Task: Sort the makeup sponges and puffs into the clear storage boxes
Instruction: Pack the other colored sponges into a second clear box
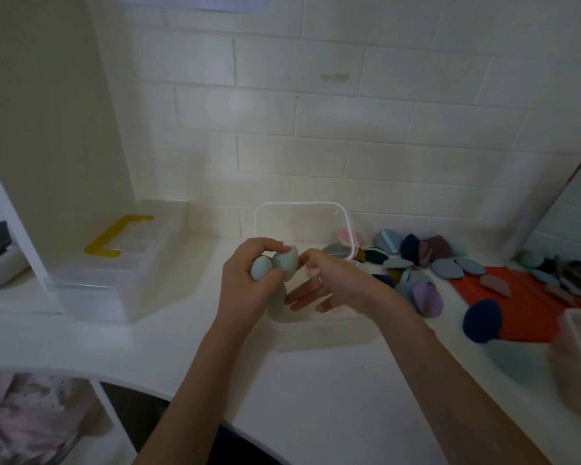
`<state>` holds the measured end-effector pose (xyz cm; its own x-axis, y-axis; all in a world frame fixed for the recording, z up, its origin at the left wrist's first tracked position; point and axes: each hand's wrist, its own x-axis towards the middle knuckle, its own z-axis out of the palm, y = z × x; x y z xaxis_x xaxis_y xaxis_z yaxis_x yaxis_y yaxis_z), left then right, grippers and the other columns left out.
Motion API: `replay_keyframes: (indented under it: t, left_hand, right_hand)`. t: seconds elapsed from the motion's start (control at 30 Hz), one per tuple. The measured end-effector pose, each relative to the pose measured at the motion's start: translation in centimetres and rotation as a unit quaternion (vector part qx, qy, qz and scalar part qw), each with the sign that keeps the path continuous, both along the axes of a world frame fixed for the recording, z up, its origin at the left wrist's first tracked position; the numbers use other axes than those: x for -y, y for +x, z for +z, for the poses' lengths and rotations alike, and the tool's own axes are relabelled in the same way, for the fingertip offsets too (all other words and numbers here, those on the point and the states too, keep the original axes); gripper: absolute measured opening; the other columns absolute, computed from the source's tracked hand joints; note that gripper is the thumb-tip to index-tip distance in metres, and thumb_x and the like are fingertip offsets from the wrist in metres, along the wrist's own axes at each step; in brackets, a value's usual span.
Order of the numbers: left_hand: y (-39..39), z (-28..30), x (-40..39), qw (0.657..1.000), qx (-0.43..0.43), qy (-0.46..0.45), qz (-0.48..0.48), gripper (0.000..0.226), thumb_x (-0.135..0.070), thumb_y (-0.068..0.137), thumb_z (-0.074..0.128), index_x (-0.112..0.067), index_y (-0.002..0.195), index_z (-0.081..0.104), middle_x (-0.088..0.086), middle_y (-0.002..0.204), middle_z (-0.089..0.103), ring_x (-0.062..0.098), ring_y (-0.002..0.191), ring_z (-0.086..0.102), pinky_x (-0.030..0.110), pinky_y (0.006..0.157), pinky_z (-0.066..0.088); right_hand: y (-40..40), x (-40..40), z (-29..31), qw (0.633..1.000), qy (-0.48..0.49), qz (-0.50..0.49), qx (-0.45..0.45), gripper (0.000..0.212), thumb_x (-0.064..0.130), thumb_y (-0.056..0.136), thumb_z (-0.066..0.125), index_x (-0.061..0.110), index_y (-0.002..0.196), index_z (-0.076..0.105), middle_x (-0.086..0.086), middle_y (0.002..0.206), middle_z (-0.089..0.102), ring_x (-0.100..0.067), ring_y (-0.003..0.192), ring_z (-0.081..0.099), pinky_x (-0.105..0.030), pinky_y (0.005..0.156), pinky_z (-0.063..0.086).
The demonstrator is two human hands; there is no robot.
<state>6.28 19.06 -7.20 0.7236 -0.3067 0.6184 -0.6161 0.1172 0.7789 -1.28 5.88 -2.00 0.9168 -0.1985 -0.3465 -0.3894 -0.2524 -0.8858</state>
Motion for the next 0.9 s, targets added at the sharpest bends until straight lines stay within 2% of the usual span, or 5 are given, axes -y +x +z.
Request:
replay_keyframes:
  t: [0.13,0.3,0.5,0.63,0.9]
  left_hand:
    - [0.1,0.0,0.1,1.000,0.023,0.005,-0.003,0.027,-0.026,0.061,0.052,-0.026,0.082,0.069,-0.003,0.089,0.065,0.009,0.087,0.061,0.023,0.075,0.049]
    - [0.1,-0.1,-0.2,0.999,0.031,0.007,-0.010,0.046,-0.026,0.066,0.050,-0.023,0.108,0.067,-0.006,0.085,0.071,0.011,0.079,0.065,0.024,0.070,0.051]
    - [0.9,-0.5,-0.8,0.996,0.040,0.027,0.079,0.020,-0.032,0.061,0.047,-0.024,0.057,0.066,0.002,0.062,0.063,0.014,0.073,0.054,0.040,0.070,0.044]
    - [1.7,-1.0,-1.1,0.990,0.030,0.087,0.107,0.030,-0.035,0.061,0.044,-0.017,0.053,0.067,0.005,0.060,0.063,0.021,0.075,0.057,0.061,0.081,0.041]
    - [1.1,-0.2,-1.4,0.981,0.070,0.144,0.108,0.036,-0.039,0.063,0.040,-0.018,0.053,0.068,-0.007,0.058,0.065,0.019,0.073,0.059,0.057,0.086,0.039]
  right_hand:
    - [-0.1,0.1,-0.2,1.000,-0.006,0.010,0.021,0.049,0.065,0.091,0.034,0.024,0.114,0.051,-0.009,0.092,0.075,-0.021,0.088,0.072,-0.033,0.075,0.050]
    - [0.1,0.1,-0.8,0.999,-0.019,0.013,0.047,0.038,0.049,0.095,0.046,0.014,0.110,0.050,-0.011,0.093,0.074,-0.023,0.088,0.072,-0.038,0.081,0.056]
    - [0.4,0.3,-1.2,0.998,-0.041,0.007,0.044,0.029,0.044,0.095,0.048,0.016,0.103,0.049,-0.009,0.096,0.073,-0.020,0.090,0.071,-0.040,0.084,0.056]
    - [0.5,0.3,-1.4,0.998,-0.051,0.009,0.047,0.023,0.043,0.095,0.047,0.020,0.096,0.048,-0.009,0.094,0.074,-0.020,0.090,0.071,-0.039,0.083,0.056]
    - [0.2,0.2,-0.9,0.990,-0.124,0.010,0.071,0.017,0.033,0.094,0.044,0.020,0.086,0.050,-0.008,0.078,0.068,-0.018,0.067,0.063,-0.028,0.062,0.048]
